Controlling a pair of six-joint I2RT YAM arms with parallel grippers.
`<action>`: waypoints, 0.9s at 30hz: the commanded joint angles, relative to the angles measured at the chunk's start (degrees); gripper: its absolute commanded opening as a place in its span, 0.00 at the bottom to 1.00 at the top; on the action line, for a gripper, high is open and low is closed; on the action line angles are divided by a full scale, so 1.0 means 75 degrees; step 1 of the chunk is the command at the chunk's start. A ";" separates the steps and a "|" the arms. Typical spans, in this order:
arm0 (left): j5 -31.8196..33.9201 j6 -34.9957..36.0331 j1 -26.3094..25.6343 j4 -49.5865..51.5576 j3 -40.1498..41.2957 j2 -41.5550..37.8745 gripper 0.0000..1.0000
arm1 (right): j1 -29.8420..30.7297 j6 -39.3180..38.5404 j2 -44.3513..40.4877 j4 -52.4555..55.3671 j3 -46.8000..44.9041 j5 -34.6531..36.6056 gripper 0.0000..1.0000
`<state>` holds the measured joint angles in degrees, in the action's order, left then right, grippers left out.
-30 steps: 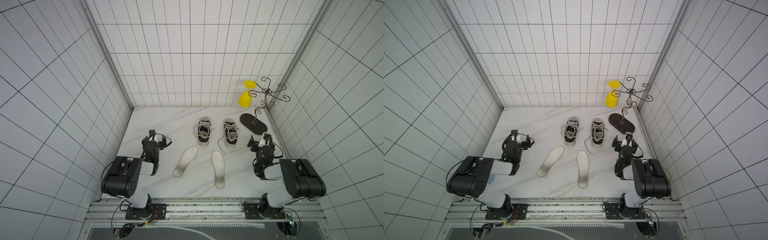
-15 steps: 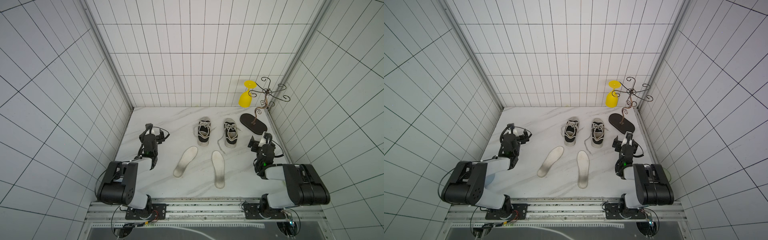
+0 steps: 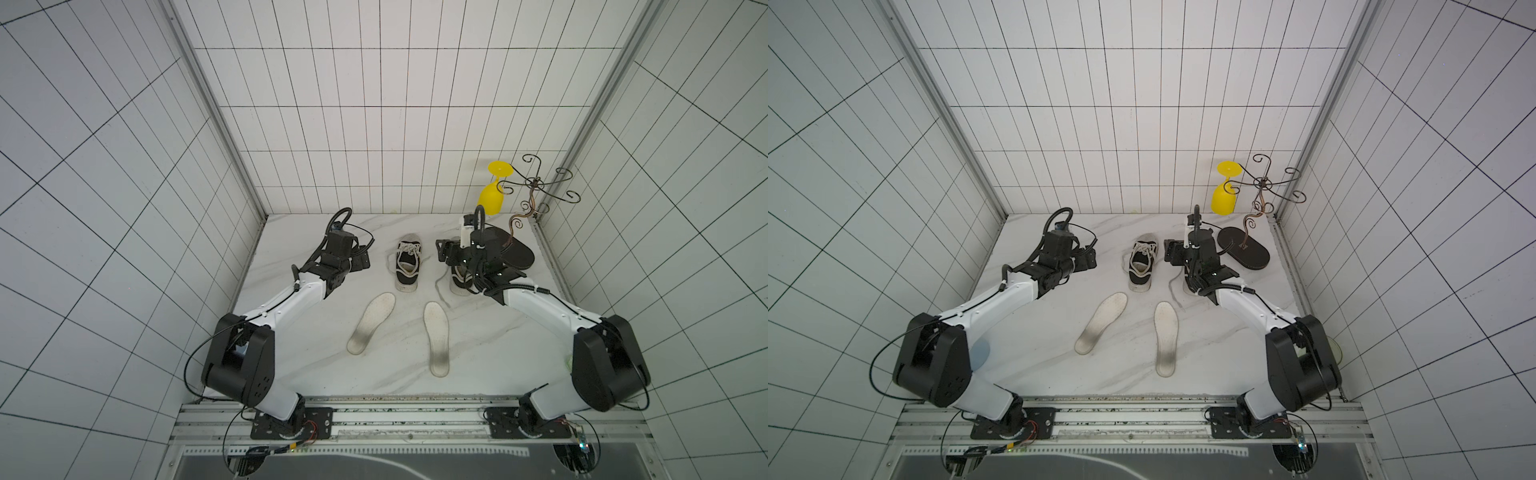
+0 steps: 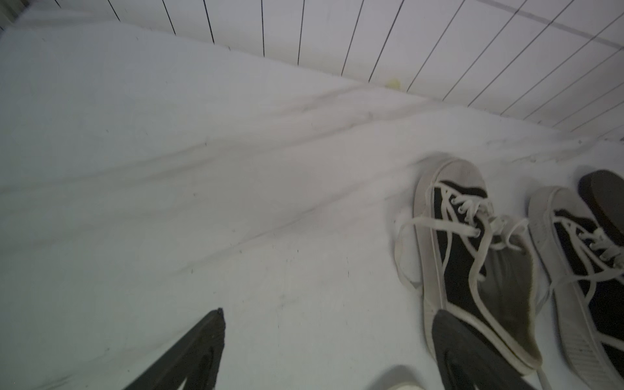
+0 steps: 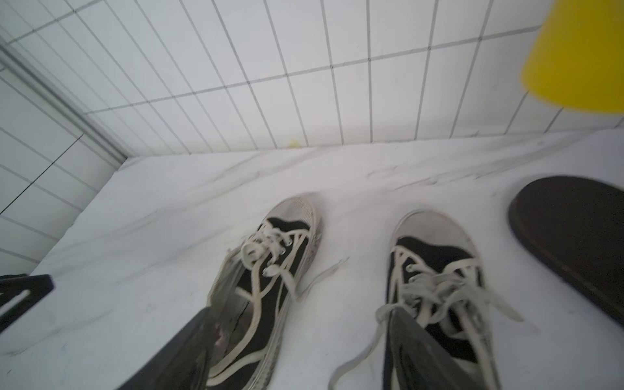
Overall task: Insert the insole into the shoe
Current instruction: Pick up the shoe at the center of the board.
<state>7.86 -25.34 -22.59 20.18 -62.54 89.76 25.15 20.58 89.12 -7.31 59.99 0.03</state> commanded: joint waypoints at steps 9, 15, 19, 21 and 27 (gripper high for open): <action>-0.0792 -0.0991 -0.0636 0.1377 -0.0551 0.1103 0.92 | 0.0386 0.0498 0.1931 0.1795 0.2162 -0.0719 0.71; -0.0993 -0.0761 -0.0621 0.1274 -0.0565 0.0969 0.92 | 0.0560 0.0508 0.2229 0.1783 0.2567 -0.0613 0.73; -0.0909 -0.0735 -0.0621 0.1499 -0.0878 0.0936 0.92 | 0.0561 0.0570 0.2750 0.1916 0.2950 -0.0443 0.68; -0.0803 -0.0734 -0.0609 0.1597 -0.0972 0.0868 0.92 | 0.0558 0.0529 0.2964 0.1956 0.3051 -0.0338 0.62; -0.0771 -0.0733 -0.0392 0.1759 -0.0986 0.0588 0.92 | 0.0561 0.0391 0.3427 0.2079 0.3192 -0.0164 0.47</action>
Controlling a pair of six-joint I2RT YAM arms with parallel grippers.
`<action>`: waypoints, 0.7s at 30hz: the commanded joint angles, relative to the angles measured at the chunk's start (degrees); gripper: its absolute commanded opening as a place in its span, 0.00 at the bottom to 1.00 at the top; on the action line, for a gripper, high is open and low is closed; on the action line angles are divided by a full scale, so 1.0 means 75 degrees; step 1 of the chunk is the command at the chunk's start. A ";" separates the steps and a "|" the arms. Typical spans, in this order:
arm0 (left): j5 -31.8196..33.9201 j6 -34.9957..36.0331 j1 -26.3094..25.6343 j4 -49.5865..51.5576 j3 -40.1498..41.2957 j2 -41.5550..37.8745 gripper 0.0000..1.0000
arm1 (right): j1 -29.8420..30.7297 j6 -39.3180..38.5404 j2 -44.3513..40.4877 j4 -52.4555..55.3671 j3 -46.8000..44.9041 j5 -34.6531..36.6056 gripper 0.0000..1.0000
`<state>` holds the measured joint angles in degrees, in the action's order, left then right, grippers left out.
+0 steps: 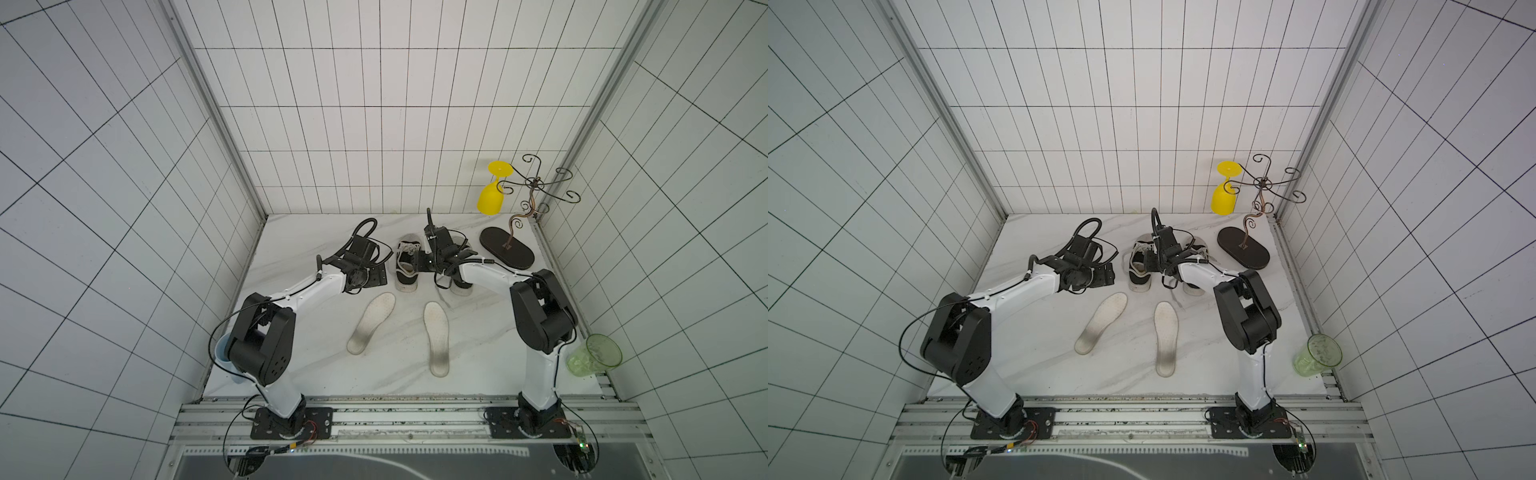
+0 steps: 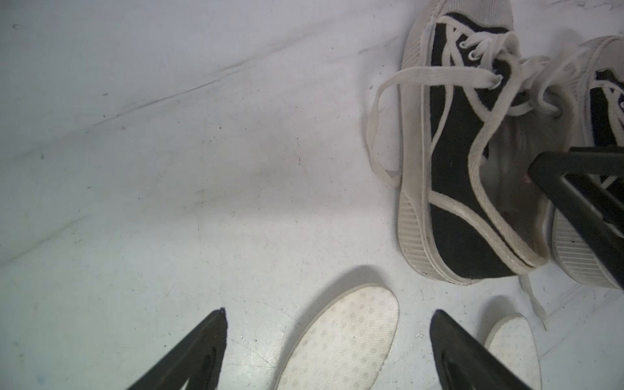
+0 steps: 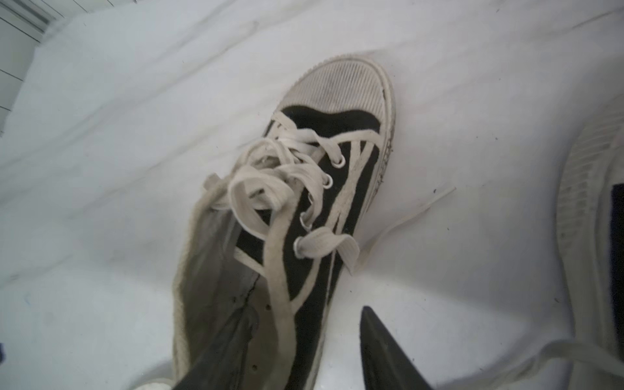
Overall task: Insert the insole into the shoe
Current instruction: Pick up the shoe at the center of the board.
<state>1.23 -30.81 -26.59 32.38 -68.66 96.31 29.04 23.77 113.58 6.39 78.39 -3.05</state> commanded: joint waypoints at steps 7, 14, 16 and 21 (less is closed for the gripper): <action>0.0289 0.0193 0.0296 0.0440 -0.0469 -0.0240 0.92 | 0.0051 -0.0087 0.0290 0.0281 0.1071 0.0242 0.15; 0.0260 0.0240 0.0018 0.0416 -0.0060 -0.0164 0.92 | 0.0083 0.0713 -0.0907 0.0236 -0.0026 0.0237 0.03; 0.0137 0.0159 -0.0040 0.0230 0.0280 -0.0052 0.83 | 0.0107 0.0929 -0.1200 0.0127 -0.0374 0.0001 0.02; -0.0242 0.0517 -0.0302 -0.0233 0.0890 0.0146 0.75 | 0.0303 0.1446 -0.1833 0.0013 -0.1302 -0.0567 0.00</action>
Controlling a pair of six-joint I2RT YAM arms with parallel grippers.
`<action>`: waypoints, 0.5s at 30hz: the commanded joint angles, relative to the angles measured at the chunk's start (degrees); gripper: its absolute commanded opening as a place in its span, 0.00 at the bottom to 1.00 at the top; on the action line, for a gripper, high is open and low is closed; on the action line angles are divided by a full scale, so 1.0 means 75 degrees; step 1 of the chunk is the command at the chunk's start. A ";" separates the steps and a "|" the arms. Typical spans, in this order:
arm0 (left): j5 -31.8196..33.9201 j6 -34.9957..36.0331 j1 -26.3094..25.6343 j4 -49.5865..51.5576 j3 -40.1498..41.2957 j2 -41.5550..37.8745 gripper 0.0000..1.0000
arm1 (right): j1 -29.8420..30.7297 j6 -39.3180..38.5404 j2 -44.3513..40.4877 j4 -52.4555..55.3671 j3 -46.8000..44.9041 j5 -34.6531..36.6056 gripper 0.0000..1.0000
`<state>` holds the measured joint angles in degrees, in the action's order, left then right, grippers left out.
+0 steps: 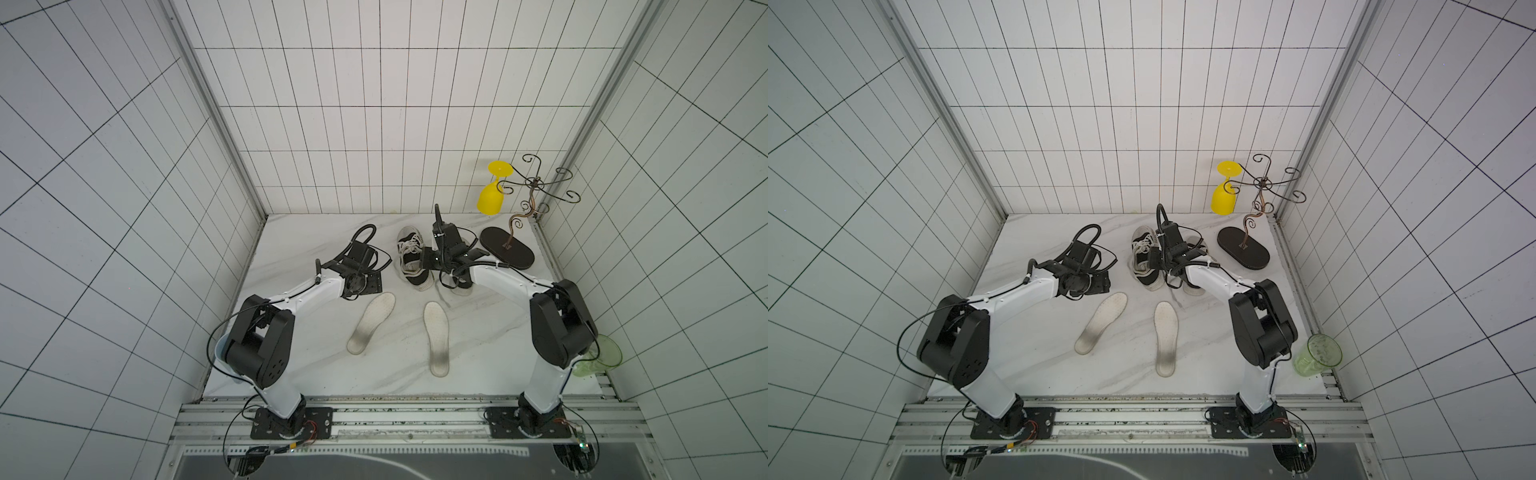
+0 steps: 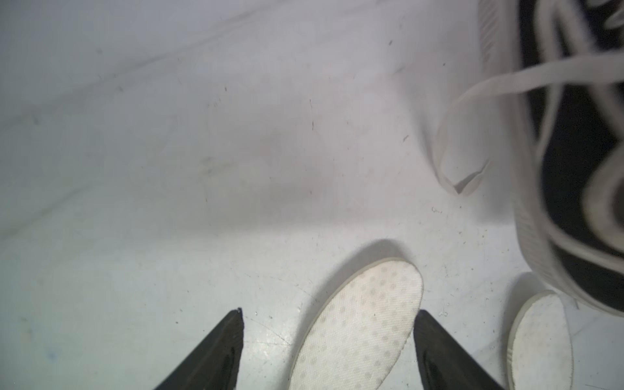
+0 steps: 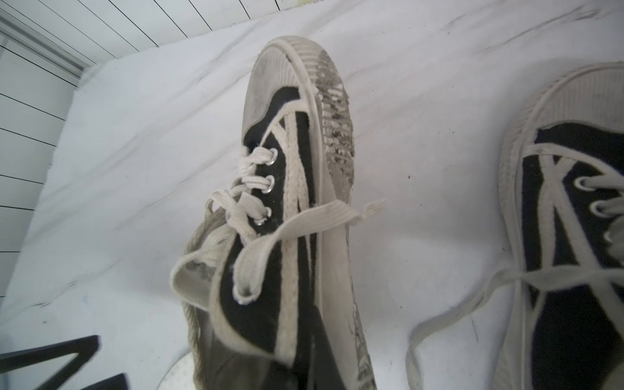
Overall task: Insert the insole into the shoe
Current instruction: Pick up the shoe at the center of the board, then adjust the insole at the center of the board.
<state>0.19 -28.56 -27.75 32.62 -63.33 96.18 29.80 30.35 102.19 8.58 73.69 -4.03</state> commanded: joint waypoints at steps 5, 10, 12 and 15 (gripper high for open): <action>0.0272 0.0097 -0.0570 -0.0244 0.0767 0.0203 0.72 | 0.0367 0.1068 -0.1011 -0.0394 -0.1509 -0.0580 0.00; 0.0723 -0.0241 -0.1224 -0.0353 0.1325 0.0158 0.81 | 0.0500 0.1390 -0.1484 -0.0382 -0.2047 -0.0782 0.00; 0.1185 -0.0559 -0.1427 -0.0273 0.1457 0.0253 0.82 | 0.0571 0.1479 -0.1654 -0.0328 -0.2203 -0.0851 0.00; 0.1949 -0.0911 -0.1365 -0.0037 0.1550 0.0529 0.75 | 0.0641 0.1640 -0.1963 -0.0219 -0.2485 -0.0882 0.00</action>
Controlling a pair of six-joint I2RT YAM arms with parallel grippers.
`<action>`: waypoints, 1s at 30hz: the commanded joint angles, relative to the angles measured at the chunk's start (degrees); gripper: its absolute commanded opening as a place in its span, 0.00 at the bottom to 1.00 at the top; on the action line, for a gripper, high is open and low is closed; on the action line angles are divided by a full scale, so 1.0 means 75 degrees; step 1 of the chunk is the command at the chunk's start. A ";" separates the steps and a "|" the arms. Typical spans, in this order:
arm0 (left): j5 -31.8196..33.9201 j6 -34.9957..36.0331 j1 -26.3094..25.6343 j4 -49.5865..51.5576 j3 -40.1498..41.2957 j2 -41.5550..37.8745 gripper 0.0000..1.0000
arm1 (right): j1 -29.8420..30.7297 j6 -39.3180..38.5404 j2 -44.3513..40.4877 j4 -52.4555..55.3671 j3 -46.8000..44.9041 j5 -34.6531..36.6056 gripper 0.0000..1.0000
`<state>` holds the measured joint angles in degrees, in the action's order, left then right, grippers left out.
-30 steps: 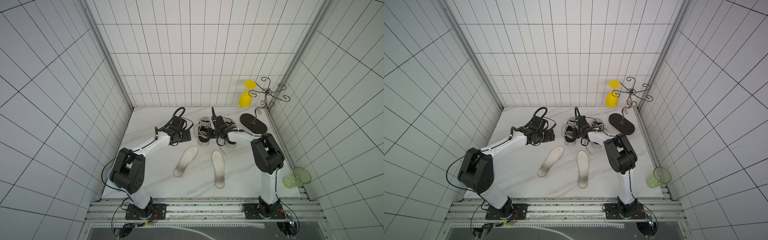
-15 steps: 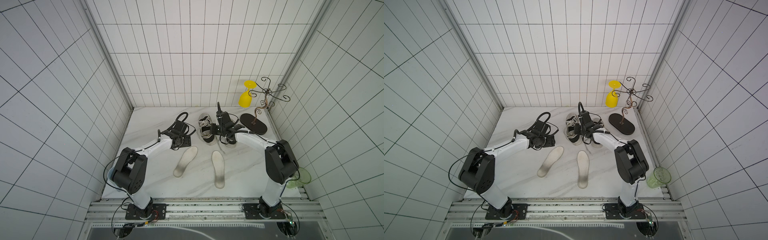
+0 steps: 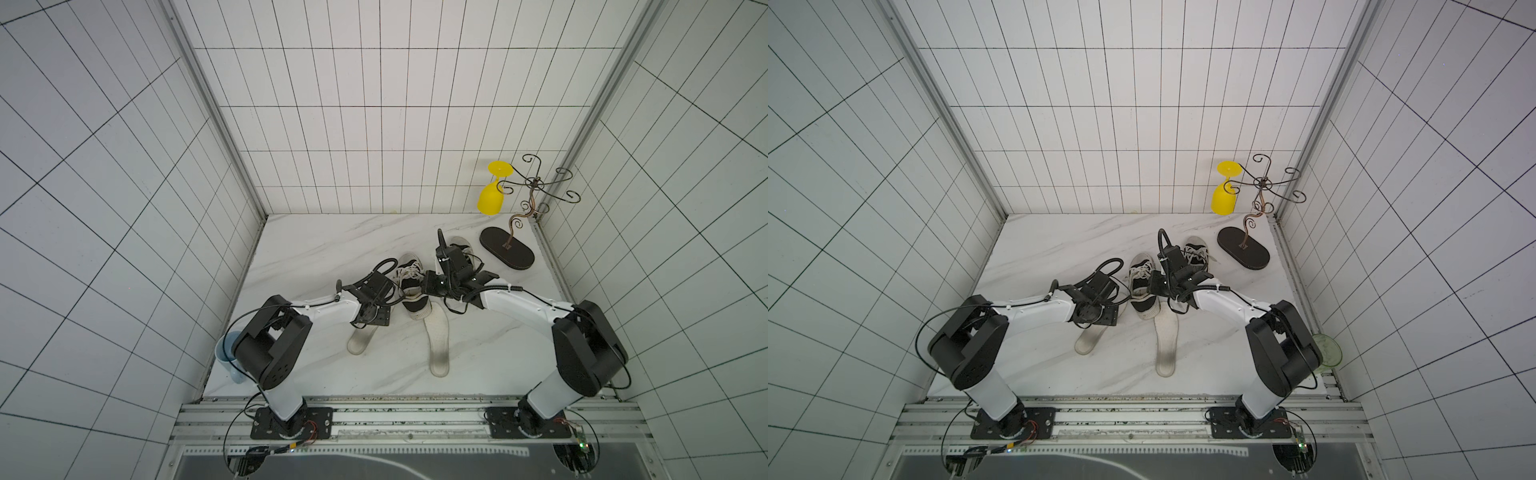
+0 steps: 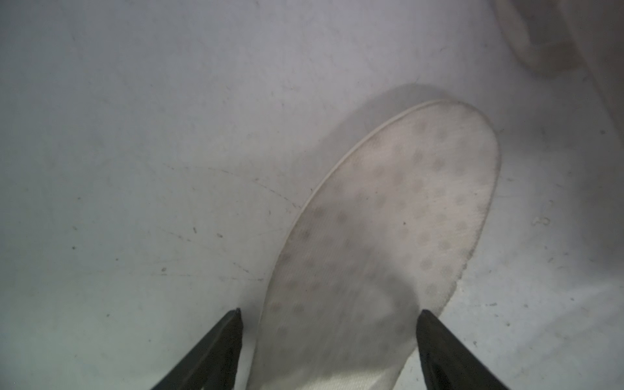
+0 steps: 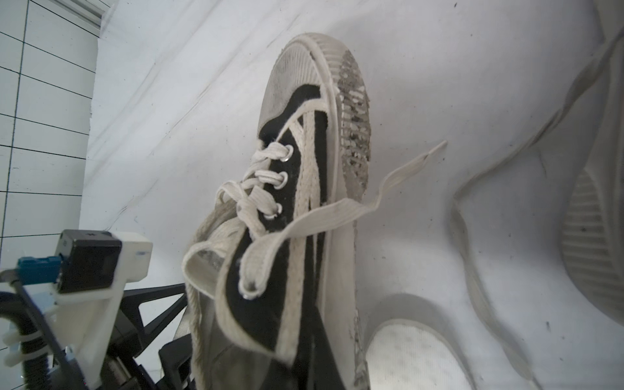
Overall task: Insert the insole into the shoe
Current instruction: Adjust the insole at the center of the board, then adjust the shoe at the center of the board.
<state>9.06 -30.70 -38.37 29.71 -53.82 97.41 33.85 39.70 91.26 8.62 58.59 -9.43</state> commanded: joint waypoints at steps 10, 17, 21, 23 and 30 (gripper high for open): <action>-0.0117 -0.0103 0.0929 -0.0267 0.1163 -0.0434 0.78 | 0.0667 0.0520 -0.0808 -0.0922 -0.1728 -0.0580 0.00; -0.0207 -0.0406 0.0523 0.1601 0.0013 -0.1955 0.85 | 0.0950 0.0941 -0.0237 -0.2205 -0.2139 -0.0949 0.00; -0.0134 -0.0957 -0.0016 0.1983 -0.0441 -0.2342 0.86 | 0.1347 0.0941 0.0239 -0.2257 -0.1791 -0.0938 0.01; -0.0107 -0.1133 -0.0168 0.1839 -0.0398 -0.2234 0.86 | 0.1494 0.1112 0.0377 -0.2286 -0.1731 -0.0921 0.02; 0.0261 -0.1379 -0.0767 0.1599 -0.0442 -0.1434 0.85 | 0.1666 0.1220 0.0544 -0.2460 -0.1770 -0.0864 0.05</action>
<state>8.75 -38.41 -43.00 41.25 -57.49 84.58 45.43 47.00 93.82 -10.39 44.47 -15.44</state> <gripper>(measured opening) 0.855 0.056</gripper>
